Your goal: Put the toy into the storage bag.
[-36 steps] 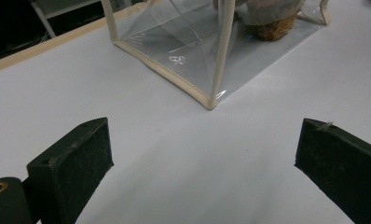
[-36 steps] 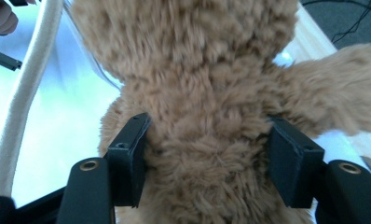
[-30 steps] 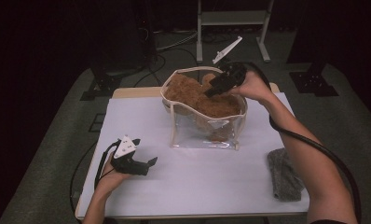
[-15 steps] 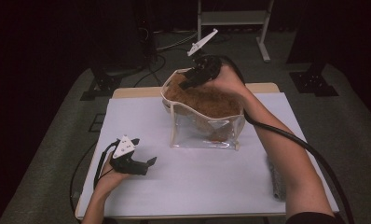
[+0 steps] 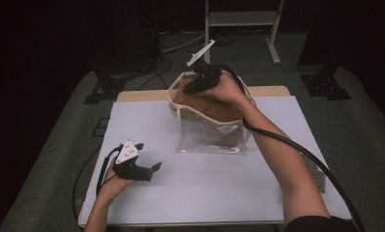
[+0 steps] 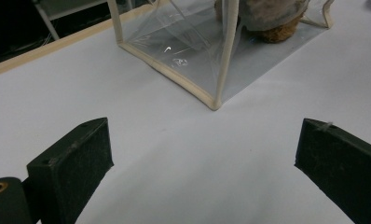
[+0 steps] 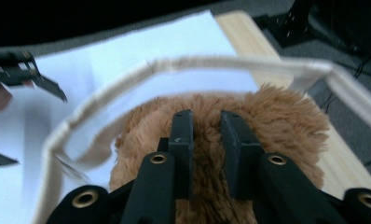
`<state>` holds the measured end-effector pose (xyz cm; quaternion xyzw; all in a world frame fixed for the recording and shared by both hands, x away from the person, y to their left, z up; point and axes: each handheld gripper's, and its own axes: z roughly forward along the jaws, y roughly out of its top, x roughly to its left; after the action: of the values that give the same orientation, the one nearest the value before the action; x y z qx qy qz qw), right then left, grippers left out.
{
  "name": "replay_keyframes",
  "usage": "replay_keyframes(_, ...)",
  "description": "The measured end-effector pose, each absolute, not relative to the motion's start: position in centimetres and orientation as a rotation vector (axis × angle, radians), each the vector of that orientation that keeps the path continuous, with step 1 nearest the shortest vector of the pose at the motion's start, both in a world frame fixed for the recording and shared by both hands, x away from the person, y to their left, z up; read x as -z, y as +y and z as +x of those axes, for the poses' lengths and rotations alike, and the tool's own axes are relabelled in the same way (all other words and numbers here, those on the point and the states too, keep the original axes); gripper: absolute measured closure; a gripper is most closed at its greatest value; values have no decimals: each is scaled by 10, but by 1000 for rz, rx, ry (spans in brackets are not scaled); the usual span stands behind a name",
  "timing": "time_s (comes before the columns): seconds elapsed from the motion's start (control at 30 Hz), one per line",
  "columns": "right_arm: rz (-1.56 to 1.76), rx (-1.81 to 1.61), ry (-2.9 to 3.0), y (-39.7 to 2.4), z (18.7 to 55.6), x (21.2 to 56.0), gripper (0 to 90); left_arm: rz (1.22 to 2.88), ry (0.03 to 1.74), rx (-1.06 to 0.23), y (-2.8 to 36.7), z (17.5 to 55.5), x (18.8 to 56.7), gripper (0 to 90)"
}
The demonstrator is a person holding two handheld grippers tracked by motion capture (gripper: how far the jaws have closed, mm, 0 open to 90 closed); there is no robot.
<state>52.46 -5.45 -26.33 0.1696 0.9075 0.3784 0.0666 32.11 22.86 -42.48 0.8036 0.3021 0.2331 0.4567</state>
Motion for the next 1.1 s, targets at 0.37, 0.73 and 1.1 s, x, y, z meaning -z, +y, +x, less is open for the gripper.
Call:
replay_keyframes(0.37, 525, -1065, 2857, -51, 524, 286, 770, 1974, 749, -579, 231, 320, 424, 31)
replay_keyframes(0.73, 588, -1285, 2735, -87, 519, 253, 599, 1973, 746, -581, 227, 321, 422, 31)
replay_keyframes(1.1, 606, -1349, 2688, -131, 502, 241, 539, 1989, 734, -579, 223, 323, 423, 31)
